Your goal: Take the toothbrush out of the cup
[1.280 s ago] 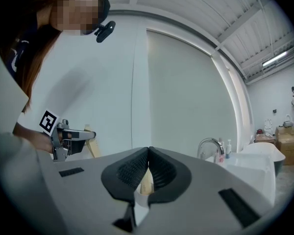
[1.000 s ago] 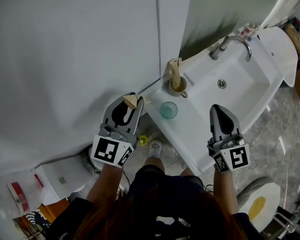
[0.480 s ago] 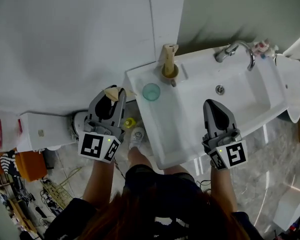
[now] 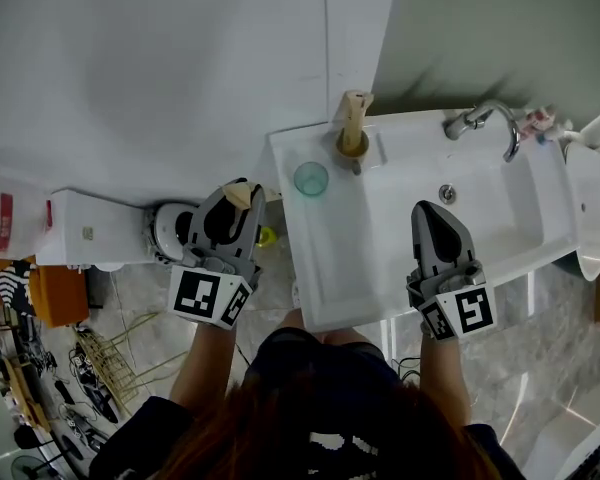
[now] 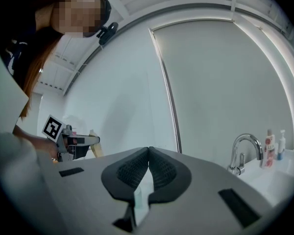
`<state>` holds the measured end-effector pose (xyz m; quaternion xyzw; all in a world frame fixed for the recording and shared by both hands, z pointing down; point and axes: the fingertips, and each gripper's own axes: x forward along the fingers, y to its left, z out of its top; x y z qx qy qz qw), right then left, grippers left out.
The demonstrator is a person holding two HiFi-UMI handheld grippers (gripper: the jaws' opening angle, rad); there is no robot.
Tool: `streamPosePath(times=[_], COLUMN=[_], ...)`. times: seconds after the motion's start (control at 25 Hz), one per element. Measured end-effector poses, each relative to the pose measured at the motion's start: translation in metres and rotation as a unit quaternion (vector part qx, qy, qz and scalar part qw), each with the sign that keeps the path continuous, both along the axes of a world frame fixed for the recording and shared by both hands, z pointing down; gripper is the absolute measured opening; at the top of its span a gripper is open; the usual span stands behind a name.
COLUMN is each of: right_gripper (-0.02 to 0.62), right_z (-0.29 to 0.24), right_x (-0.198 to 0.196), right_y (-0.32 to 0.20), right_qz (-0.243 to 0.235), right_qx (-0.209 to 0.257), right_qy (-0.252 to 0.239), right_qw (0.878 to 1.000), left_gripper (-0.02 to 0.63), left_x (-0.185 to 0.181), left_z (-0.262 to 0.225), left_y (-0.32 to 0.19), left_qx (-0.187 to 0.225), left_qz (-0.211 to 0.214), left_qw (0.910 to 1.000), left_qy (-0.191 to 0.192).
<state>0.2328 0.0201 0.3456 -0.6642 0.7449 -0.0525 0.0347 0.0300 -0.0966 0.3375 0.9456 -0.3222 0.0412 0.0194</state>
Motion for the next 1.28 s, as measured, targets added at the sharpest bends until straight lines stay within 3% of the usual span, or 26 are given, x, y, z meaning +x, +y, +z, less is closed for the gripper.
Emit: streamPosePath(times=[0.32, 0.8, 1.04, 1.28], right_gripper=[0.015, 0.015, 0.015, 0.015], right_z=[-0.015, -0.003, 0.0, 0.008], right_x=[-0.006, -0.019, -0.018, 0.01], right_y=[-0.018, -0.041, -0.049, -0.031], right_qz=[0.027, 0.042, -0.017, -0.088], right_qx=[0.006, 0.003, 0.01, -0.007], right_qy=[-0.017, 0.003, -0.033, -0.028], right_qw=[0.999, 0.999, 0.999, 0.996], left_gripper=[0.101, 0.101, 0.101, 0.101], left_x=[0.004, 0.003, 0.0, 0.0], left_z=[-0.009, -0.006, -0.007, -0.009], left_y=[-0.01, -0.031, -0.02, 0.016], left_qx=[0.0, 0.005, 0.008, 0.012], left_qz=[0.031, 0.065, 0.014, -0.078], left_qw=[0.9995, 0.9978, 0.9998, 0.9969], left_qy=[0.008, 0.014, 0.01, 0.003])
